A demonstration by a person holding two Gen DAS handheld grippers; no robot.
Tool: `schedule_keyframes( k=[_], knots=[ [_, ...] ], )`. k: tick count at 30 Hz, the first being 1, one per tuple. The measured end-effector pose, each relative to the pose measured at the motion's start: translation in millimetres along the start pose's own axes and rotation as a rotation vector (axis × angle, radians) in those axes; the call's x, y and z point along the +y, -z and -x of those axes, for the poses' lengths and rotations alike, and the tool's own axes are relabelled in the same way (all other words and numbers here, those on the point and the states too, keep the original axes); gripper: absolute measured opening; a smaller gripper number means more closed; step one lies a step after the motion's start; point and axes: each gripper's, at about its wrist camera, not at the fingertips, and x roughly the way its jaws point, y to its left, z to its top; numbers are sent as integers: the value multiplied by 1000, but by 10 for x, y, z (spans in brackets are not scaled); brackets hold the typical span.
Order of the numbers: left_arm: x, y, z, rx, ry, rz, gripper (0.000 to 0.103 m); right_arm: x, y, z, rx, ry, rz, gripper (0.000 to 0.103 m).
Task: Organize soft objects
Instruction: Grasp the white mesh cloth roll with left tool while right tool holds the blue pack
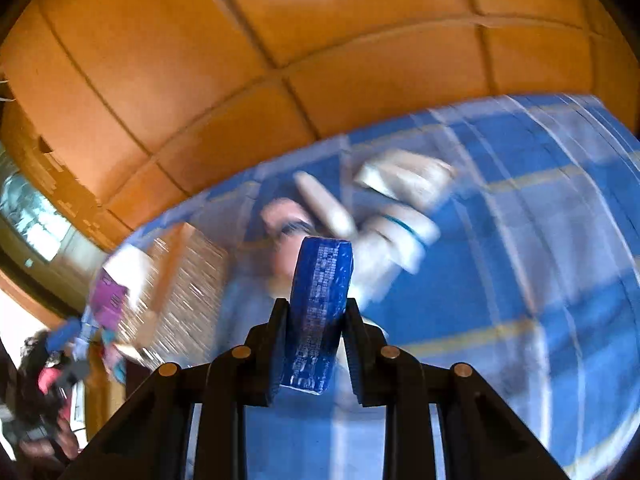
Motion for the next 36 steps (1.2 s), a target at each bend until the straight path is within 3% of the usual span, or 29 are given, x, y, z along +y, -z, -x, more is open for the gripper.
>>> schedule_keyframes(
  k=[4,7,10,15,20,22,24,25,26,28,31,36],
  knots=[
    [-319,-185,-285,86,150,29,84,-325,310,96,30,53,-41,26],
    [-579,-327,-585,140,201,60,83,-500,501,127,38,60,-87,26],
    [-756,-431,-1020,251,262,160,82,-566,570,127,41,50,-107,26],
    [-895,-421,-1618,376,203,290,81,-562,614,39,53,39,-96,26],
    [-742,-314,-2031,466,152,477,82,-580,636,3,44,19,-96,26],
    [-697,-258,-2145,490,165,526,80,-590,635,-2,41,15,-93,26],
    [-709,-217,-2145,480,175,512,72,-594,638,-3,39,16,-93,26],
    [-735,-216,-2116,466,199,489,46,-596,638,-3,38,15,-92,26],
    [-780,-198,-2081,471,246,463,36,-602,639,-6,36,15,-93,26],
    [-800,-168,-1992,452,246,435,25,-609,640,-5,34,14,-98,26],
    [-894,-120,-1815,428,268,338,18,-589,641,-2,32,23,-89,26],
    [-957,-85,-1619,395,277,213,17,-564,640,-5,31,36,-79,26]
  ],
)
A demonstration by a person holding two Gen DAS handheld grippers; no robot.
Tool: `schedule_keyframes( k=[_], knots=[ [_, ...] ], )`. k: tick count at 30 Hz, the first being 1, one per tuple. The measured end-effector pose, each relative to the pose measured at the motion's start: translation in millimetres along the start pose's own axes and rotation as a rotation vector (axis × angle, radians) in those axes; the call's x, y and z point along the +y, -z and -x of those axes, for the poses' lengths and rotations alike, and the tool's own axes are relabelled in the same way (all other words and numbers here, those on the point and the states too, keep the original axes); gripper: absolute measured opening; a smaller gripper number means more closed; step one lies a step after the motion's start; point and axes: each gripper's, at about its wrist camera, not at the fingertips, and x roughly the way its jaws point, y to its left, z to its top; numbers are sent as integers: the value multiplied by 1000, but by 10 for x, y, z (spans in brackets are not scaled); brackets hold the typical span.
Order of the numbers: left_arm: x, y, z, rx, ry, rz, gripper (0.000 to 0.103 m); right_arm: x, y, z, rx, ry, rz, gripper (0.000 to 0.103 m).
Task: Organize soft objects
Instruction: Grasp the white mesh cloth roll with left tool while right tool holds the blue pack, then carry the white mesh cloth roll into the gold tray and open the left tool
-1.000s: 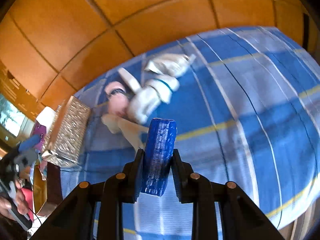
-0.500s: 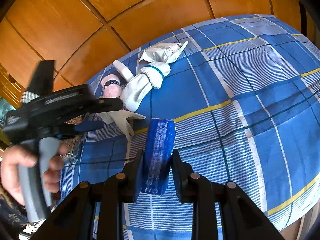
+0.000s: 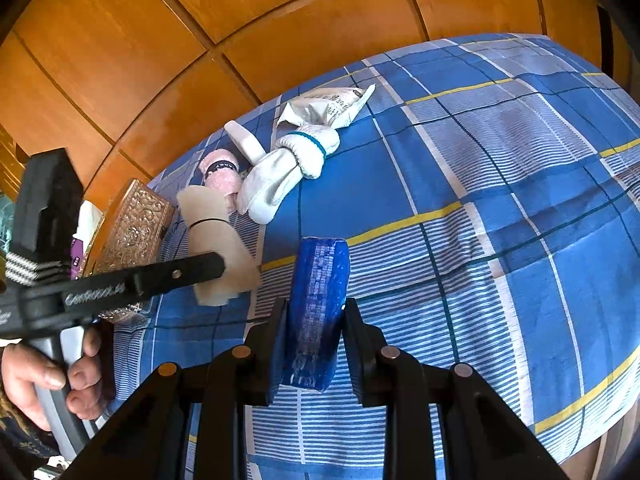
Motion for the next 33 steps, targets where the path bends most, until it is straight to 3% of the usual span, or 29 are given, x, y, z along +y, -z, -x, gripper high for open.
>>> schedule_keyframes(
  k=[3,6,11,17,19,20,21,28,33],
  knots=[
    [61,31,-80,45,-1,-9,18,0,2,-1,0,6,1,26],
    [126,-4,-114,51,-1,45,29,8,4,3,0,14,2,26],
    [177,-101,-118,46,-20,142,63,19,8,4,-2,19,8,26],
    [133,-159,-334,108,-86,180,64,3,10,4,-2,10,2,26],
    [110,-162,-332,98,-94,160,58,-1,12,3,-3,9,1,26],
    [86,-154,-322,82,-94,125,28,-2,13,4,-3,8,-2,26],
    [76,-142,-322,84,-79,102,19,-5,12,4,-3,9,-2,26],
    [42,-51,112,24,-39,-12,15,-6,18,1,-6,8,-1,26],
    [279,-488,492,-55,-14,51,15,-7,18,4,-8,10,-1,26]
  ],
)
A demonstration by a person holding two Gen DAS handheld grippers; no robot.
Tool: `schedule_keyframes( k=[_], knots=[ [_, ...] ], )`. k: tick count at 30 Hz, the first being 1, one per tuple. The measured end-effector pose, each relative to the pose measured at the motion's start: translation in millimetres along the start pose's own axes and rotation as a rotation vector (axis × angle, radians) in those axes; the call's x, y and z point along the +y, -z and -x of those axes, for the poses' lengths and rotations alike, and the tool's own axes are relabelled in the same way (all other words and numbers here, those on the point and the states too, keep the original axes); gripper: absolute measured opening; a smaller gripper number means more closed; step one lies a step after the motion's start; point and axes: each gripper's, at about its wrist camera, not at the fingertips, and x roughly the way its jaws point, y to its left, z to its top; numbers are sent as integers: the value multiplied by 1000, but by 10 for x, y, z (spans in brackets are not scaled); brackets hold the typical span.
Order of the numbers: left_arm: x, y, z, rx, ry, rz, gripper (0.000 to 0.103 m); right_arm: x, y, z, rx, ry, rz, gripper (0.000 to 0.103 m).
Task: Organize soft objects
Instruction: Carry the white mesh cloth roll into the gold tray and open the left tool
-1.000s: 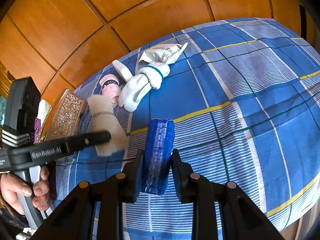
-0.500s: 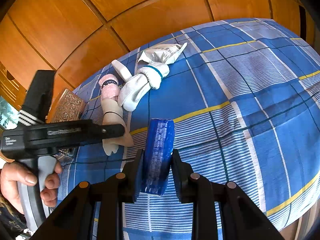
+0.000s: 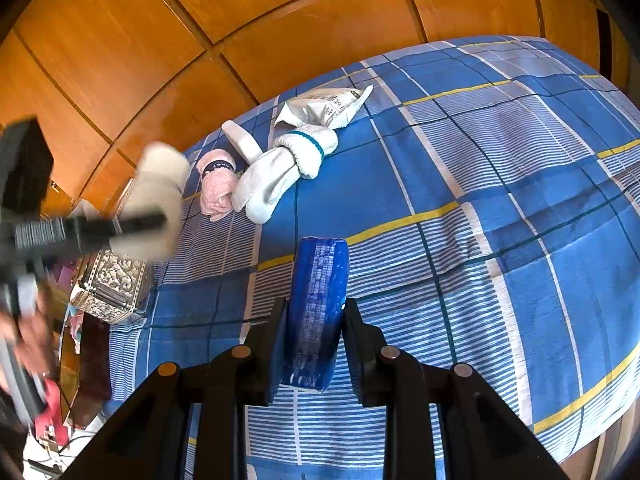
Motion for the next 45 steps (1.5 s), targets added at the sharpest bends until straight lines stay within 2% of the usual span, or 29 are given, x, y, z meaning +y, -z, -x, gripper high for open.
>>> schedule_keyframes(
  k=[4,7,10,14,17,21,24,29,32,35,39,45],
  knots=[
    [354,-496,263,-72,-39,97,15,7,5,2,-1,3,1,26],
    [740,-829,571,-142,-95,178,15,2,5,3,-2,0,1,26],
    [1113,-970,896,-206,-161,231,15,0,5,4,-4,-1,1,26],
    [1747,-932,1407,-277,-263,315,15,6,9,-2,-10,6,7,26],
    [2272,-713,1797,-315,-337,387,15,33,13,-4,-14,17,20,26],
    [2659,-202,2134,-348,-385,437,15,71,19,-9,-15,31,36,26],
    [2778,306,2281,-365,-392,456,15,103,19,-22,-15,46,46,26],
    [2835,1158,2335,-365,-352,504,15,177,15,-47,-16,92,73,26],
    [2780,1696,2293,-340,-325,535,15,211,10,-64,-16,118,78,26],
    [2726,2067,2140,-291,-318,551,15,254,5,-91,-10,146,93,26],
    [2728,2371,1936,-242,-283,584,16,317,-23,-126,0,178,117,26],
    [2745,2423,1611,-182,-262,593,19,376,-42,-164,11,211,137,26]
  ],
)
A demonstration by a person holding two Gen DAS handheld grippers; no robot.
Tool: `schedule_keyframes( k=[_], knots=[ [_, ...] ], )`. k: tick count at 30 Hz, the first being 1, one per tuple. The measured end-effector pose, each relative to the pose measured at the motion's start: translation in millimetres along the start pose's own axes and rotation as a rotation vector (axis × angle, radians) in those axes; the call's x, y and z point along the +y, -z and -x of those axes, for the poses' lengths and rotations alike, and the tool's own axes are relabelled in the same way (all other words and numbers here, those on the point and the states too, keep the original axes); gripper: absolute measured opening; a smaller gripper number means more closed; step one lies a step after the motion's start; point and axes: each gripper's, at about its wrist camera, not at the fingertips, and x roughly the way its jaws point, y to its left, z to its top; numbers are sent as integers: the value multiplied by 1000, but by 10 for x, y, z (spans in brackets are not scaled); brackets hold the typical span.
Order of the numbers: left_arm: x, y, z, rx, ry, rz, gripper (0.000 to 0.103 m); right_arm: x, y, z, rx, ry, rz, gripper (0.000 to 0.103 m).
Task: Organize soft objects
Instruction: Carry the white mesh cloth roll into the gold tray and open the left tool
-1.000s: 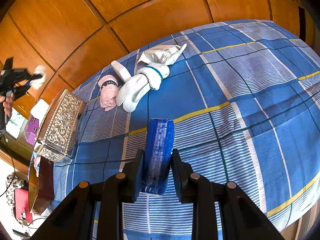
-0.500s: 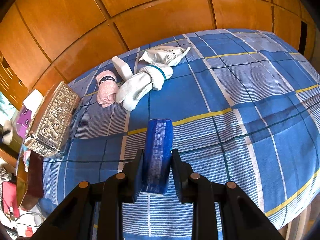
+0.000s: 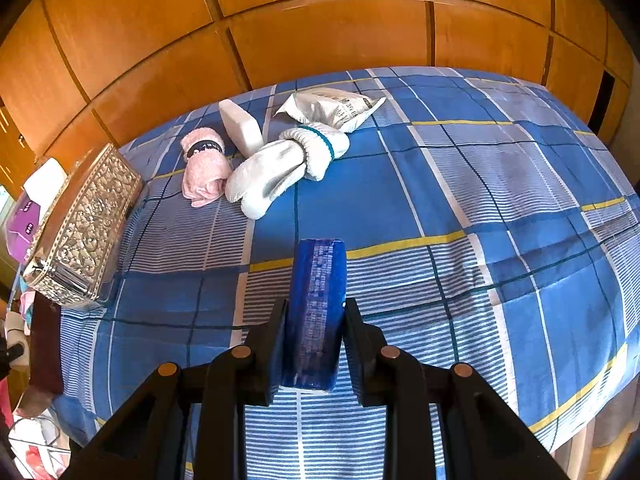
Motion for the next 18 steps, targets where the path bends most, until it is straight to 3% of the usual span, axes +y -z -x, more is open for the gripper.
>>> schedule_keyframes(
  k=[3,7,8,15,18],
  knots=[
    [9,39,-76,20,16,16,26,26,-15,-9,8,15,12,26],
    [-23,85,-22,-11,-3,-2,60,50,-80,-36,23,30,19,25],
    [-25,89,15,-29,-16,-6,65,60,-118,-53,29,35,21,25],
    [-61,124,259,-135,-107,-65,65,296,-443,22,0,28,81,25],
    [-80,148,371,-183,-132,-94,74,482,-670,88,-23,10,129,25]
  ],
)
